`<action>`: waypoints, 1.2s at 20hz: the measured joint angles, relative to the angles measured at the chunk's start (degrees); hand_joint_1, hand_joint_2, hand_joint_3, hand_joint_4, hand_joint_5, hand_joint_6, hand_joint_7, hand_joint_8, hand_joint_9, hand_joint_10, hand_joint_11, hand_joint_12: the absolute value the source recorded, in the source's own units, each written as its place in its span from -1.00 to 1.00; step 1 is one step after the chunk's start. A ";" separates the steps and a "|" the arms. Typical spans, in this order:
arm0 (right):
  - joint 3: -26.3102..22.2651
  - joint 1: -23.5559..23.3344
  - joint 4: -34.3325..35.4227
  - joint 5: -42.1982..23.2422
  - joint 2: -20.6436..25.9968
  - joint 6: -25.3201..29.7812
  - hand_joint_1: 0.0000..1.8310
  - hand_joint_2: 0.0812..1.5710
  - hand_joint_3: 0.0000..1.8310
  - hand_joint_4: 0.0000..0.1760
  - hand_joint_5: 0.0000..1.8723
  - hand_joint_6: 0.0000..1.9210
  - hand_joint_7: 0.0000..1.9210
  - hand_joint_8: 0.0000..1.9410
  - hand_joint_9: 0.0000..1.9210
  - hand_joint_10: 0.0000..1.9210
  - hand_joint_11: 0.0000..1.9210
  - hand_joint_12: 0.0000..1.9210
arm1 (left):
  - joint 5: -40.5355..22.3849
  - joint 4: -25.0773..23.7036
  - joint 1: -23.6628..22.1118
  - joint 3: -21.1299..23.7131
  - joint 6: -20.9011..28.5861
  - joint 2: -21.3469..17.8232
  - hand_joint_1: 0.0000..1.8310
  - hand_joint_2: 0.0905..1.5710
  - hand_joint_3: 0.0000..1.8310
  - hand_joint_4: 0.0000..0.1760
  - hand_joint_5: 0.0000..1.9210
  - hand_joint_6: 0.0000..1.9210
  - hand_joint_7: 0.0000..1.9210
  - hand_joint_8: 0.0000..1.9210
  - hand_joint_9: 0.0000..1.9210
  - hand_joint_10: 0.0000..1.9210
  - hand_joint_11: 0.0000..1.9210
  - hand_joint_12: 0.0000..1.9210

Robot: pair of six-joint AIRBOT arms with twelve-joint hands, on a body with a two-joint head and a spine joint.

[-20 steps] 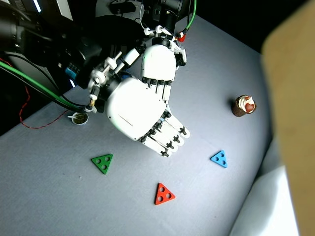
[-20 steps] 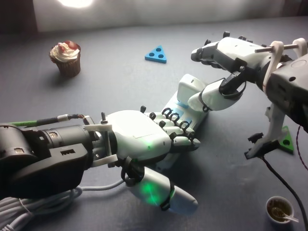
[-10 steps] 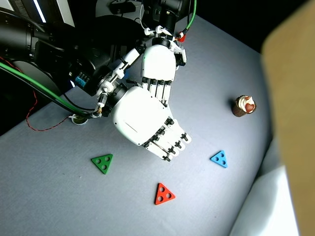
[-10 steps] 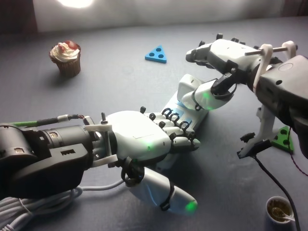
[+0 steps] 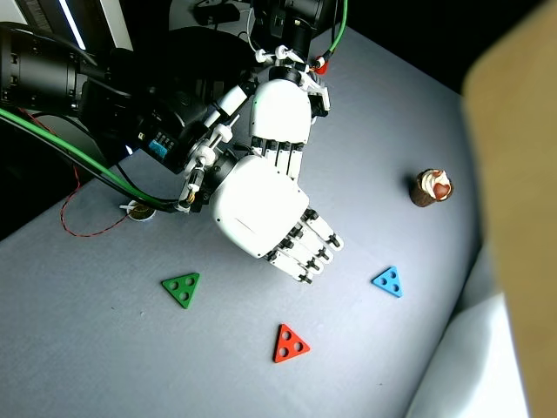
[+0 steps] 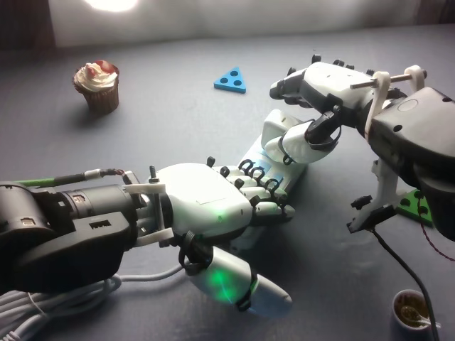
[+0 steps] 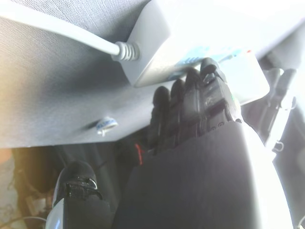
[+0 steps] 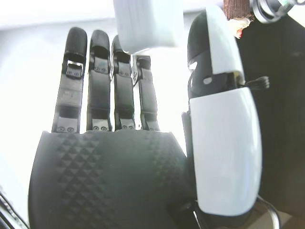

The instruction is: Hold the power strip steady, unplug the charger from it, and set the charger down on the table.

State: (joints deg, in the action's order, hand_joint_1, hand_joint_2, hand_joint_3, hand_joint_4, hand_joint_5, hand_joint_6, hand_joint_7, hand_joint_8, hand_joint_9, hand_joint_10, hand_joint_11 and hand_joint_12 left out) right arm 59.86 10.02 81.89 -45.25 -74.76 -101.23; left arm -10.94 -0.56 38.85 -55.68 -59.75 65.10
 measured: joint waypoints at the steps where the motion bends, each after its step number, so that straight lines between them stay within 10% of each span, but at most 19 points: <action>1: 0.09 0.44 -0.02 -0.02 0.00 0.04 0.15 0.30 -1.00 -1.00 -0.48 -1.00 -0.47 -1.00 -0.48 -1.00 -0.75 -0.37 | 0.00 0.00 0.00 0.00 0.00 0.00 -1.00 0.20 -1.00 -1.00 -0.83 -0.99 -0.87 -0.99 -0.87 -0.99 -0.88 -0.97; 8: 0.79 0.94 -0.55 0.11 -0.98 0.02 0.15 0.26 -1.00 -1.00 -0.37 -1.00 -0.34 -1.00 -0.37 -1.00 -0.64 -0.39 | 0.26 0.00 0.00 0.04 0.02 -0.04 -1.00 0.20 -1.00 -1.00 -0.85 -1.00 -0.88 -0.99 -0.89 -1.00 -0.90 -0.98; 10: 0.79 1.05 -0.59 0.07 -1.03 0.04 0.23 0.28 -1.00 -1.00 -0.02 -0.99 -0.02 -0.99 -0.04 -0.98 -0.41 -0.27 | 0.31 0.00 0.00 0.04 0.02 -0.04 -1.00 0.20 -1.00 -1.00 -0.85 -0.99 -0.88 -1.00 -0.90 -1.00 -0.91 -0.98; 11: 0.94 1.05 -0.98 -0.37 -1.03 0.07 0.34 0.29 -1.00 -1.00 0.13 -0.28 0.23 -0.63 0.11 -0.99 -0.28 -0.25 | 0.35 0.00 0.00 0.04 0.04 -0.04 -1.00 0.19 -1.00 -1.00 -0.85 -1.00 -0.87 -0.99 -0.89 -1.00 -0.92 -0.99; 12: 1.20 1.05 -1.44 -0.59 -1.03 0.11 0.36 0.30 -1.00 -0.84 0.13 -0.13 0.25 -0.43 0.23 -0.98 -0.19 -0.19 | 0.37 0.00 0.00 0.04 0.07 -0.04 -1.00 0.19 -1.00 -1.00 -0.85 -1.00 -0.87 -0.99 -0.89 -1.00 -0.92 -0.99; 24: 1.25 0.96 -3.48 -0.55 -0.04 0.55 0.36 0.32 -1.00 -0.65 0.14 -0.10 0.20 -0.31 0.29 -1.00 -0.23 -0.03 | 0.66 0.00 0.00 0.04 1.14 -0.04 -1.00 0.19 -1.00 -1.00 -0.83 -0.99 -0.86 -0.99 -0.88 -0.99 -0.91 -0.98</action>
State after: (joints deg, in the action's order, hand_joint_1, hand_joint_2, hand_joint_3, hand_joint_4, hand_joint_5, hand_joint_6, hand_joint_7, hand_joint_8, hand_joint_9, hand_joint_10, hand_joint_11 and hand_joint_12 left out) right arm 61.10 10.98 78.41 -45.80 -74.81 -100.68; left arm -10.28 -0.56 38.85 -55.64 -58.61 65.06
